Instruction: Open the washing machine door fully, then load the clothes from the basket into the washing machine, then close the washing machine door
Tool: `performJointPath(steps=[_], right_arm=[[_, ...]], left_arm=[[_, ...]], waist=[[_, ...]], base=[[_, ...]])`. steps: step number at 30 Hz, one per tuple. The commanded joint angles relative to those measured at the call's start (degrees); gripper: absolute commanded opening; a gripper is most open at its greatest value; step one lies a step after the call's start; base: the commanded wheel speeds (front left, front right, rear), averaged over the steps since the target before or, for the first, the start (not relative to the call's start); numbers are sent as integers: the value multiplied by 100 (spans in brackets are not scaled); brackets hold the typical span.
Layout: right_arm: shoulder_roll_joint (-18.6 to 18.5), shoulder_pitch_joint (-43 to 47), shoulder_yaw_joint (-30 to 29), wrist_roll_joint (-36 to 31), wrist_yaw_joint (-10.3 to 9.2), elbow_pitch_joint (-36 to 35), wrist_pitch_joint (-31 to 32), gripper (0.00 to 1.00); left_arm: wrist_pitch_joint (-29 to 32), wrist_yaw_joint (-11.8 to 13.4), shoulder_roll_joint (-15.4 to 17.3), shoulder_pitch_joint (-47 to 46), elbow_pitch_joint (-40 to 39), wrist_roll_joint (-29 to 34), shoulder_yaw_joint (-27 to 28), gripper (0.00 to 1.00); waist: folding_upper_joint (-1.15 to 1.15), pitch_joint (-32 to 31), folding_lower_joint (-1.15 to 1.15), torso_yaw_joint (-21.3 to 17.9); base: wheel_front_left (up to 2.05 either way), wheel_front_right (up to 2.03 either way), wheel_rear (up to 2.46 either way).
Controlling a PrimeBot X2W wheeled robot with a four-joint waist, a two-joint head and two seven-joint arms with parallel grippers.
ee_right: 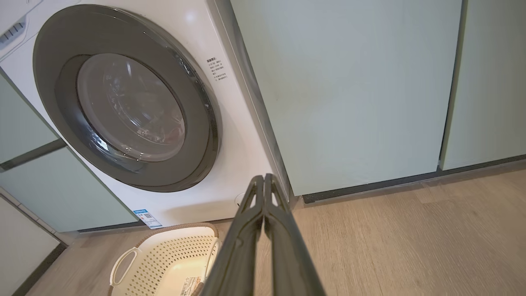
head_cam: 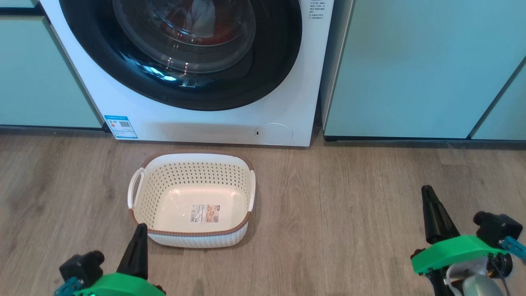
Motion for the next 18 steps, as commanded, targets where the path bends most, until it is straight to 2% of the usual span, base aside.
performJointPath(steps=[1, 18], right_arm=[[-17, -282, -7, 175, 1, -222, 35, 0], [-19, -323, -31, 1321, 1, -246, 332, 0]], left_arm=[[25, -16, 14, -299, -175, -151, 68, 0], [319, -41, 26, -447, -138, -1236, 163, 0]], waist=[[0, 2, 0, 0], [0, 31, 0, -6]], base=[[0, 0, 0], [0, 0, 0]])
